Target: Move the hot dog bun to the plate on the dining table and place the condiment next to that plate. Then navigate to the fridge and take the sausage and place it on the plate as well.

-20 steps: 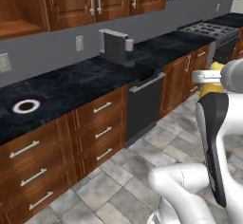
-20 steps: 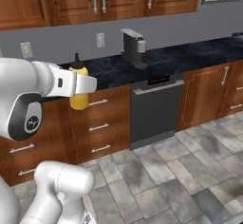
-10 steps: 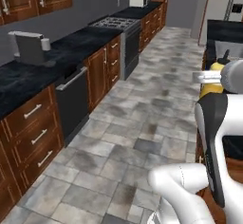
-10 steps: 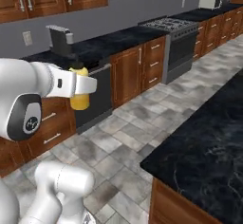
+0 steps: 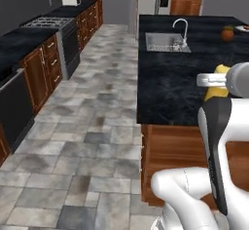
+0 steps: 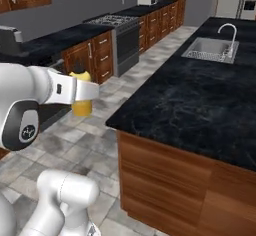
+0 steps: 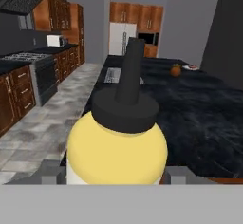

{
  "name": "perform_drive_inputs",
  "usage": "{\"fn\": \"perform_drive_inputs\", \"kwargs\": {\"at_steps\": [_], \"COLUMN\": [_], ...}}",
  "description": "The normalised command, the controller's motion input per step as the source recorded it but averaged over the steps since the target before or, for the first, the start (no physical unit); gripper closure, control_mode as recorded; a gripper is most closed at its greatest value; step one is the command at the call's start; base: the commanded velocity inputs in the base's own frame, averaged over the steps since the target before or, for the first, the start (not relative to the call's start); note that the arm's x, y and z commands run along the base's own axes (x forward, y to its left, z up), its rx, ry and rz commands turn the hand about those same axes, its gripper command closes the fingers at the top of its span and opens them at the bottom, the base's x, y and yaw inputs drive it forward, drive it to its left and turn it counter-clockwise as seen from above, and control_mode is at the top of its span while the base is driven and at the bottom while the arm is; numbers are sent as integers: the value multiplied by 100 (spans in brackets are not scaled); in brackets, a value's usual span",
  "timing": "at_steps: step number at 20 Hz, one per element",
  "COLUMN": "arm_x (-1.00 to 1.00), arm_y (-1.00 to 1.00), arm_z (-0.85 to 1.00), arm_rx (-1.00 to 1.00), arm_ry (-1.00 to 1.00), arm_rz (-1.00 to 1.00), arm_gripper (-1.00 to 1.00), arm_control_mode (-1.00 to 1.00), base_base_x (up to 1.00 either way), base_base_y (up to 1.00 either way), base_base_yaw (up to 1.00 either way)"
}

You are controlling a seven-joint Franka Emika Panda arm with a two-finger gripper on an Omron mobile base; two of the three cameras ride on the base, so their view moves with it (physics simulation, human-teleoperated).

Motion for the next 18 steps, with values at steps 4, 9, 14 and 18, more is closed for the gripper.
{"fn": "perform_drive_inputs", "kwargs": {"at_steps": [4,9,14,18], "arm_x": [0,0,0,0], "arm_y": [0,0,0,0], "arm_z": [0,0,0,0], "arm_rx": [0,0,0,0], "arm_ry": [0,0,0,0], "arm_rz": [0,0,0,0], "arm_gripper": [100,100,100,100], "arm_control_mode": [100,100,100,100], "base_base_x": [-31,-3,6,20], "base_base_y": [-100,-100,-100,-100], "base_base_yaw": [-30,-25,-16,-12]}}
